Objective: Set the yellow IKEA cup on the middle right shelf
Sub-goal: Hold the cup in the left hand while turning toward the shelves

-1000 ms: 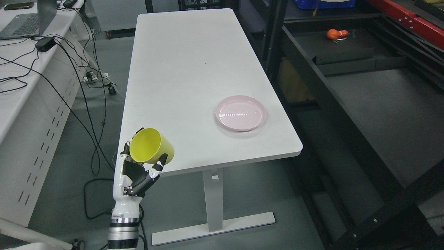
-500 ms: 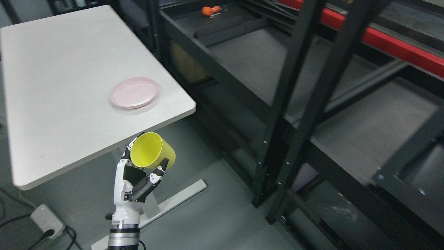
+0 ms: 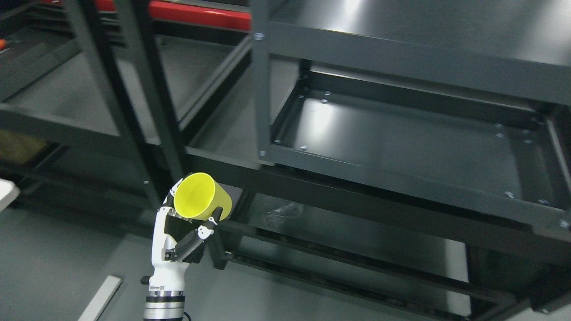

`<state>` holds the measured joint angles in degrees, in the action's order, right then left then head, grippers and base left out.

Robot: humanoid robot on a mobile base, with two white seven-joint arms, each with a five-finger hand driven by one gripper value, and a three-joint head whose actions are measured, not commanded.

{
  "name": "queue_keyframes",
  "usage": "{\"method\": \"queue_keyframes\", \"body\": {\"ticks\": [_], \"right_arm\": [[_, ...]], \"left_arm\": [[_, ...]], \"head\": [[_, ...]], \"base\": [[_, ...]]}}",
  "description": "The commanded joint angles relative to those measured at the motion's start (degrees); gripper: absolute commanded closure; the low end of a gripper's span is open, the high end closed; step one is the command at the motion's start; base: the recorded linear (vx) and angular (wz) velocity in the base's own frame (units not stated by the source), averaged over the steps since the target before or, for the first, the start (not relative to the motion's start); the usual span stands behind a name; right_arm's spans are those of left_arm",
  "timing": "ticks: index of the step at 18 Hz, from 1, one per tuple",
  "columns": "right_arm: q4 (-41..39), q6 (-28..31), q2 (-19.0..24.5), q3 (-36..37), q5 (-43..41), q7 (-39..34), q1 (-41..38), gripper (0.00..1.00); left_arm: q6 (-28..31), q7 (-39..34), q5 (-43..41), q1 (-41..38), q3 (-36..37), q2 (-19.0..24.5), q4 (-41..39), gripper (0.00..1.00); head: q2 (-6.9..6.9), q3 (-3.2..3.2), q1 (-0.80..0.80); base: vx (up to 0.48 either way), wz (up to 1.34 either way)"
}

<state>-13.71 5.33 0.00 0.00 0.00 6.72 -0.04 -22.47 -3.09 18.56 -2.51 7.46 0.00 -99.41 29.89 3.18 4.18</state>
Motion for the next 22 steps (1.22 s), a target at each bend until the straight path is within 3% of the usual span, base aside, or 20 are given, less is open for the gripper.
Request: {"method": "queue_keyframes", "body": {"ticks": [1,6,18,22], "right_arm": [[0.00,0.03,-1.00,-0.97,-1.41,-0.04,-0.75,0.01],[0.00,0.03,-1.00,-0.97,-1.41,-0.04,-0.75,0.01],[0.00,0.03,-1.00,-0.97,-1.41,-0.04,-0.75,0.01],[0.00,0.03,-1.00,-1.05,-1.41,-0.04,-0.75,0.01]], "left_arm": [[-0.03,-0.07,-0.01,-0.13,2.02,1.00,-0.17,1.00],[-0.47,-0.07,-0.01,-0.13,4.31,1.00,-0.26,0.99],[-5.39,0.28,-0.01,2.33,14.49,1.00,-1.83,1.00],[-7.93,5.19,-0.01,5.49,18.98,1.00,-2.28,0.99]], "head": [[0.00,0.00,0.00],[-0.03,0.00,0.00],[-0.03,0.00,0.00],[-0.03,0.00,0.00]], "base": [[-0.088,-1.17],[-0.014,-0.70],[0.056,-0.09],[0.074,-0.03]]}}
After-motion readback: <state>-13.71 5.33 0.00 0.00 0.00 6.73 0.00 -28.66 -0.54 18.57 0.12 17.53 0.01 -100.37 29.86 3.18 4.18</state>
